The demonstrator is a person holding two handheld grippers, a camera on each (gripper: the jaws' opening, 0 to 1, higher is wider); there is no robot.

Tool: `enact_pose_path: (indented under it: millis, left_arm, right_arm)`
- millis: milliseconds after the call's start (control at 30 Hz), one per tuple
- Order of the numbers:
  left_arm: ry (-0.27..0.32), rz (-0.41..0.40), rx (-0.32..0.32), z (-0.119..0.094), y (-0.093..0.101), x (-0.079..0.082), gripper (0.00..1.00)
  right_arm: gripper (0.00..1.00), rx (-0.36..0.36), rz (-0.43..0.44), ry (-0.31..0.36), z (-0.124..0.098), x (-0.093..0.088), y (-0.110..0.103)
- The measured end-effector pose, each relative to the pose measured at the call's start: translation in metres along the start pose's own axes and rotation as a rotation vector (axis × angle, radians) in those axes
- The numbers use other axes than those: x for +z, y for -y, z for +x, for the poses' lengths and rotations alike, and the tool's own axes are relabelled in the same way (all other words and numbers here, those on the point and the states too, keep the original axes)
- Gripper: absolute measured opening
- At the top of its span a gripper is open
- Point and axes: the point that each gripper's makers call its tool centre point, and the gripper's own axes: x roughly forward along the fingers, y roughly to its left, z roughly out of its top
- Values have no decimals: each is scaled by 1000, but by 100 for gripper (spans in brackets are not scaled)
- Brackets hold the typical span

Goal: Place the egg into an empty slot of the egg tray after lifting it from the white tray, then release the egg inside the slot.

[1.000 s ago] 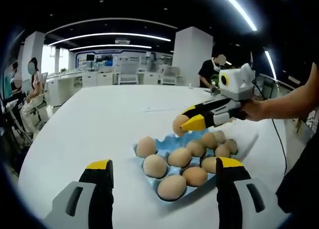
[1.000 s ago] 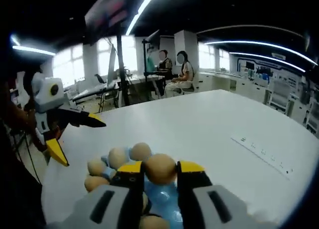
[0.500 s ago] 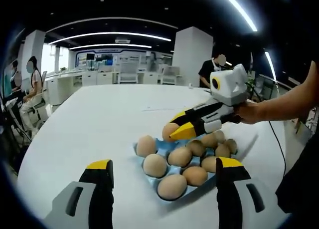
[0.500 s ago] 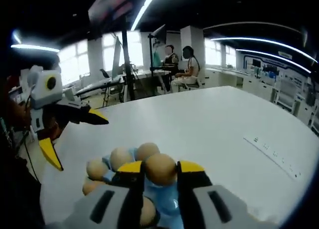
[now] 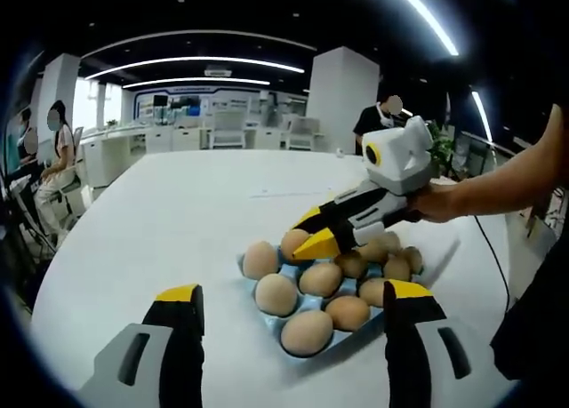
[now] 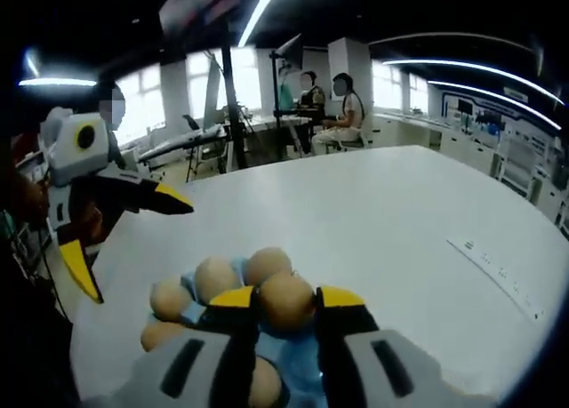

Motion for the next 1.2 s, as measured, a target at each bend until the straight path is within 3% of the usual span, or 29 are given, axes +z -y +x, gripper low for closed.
enact_pose_path:
  millis: [433,1033,1200]
  left_arm:
    - [-6,-1,-4,2,-1,-1,83]
    - [-5,9,1,0,-2,-1,82]
    - [-3,9,-1,0,-1,0,82]
  right_arm:
    - [25,15,84,-20,2,-7,4]
    - [26,17,79,-14,0,-5,2]
    - [24,-4,62,31,-6,2,3]
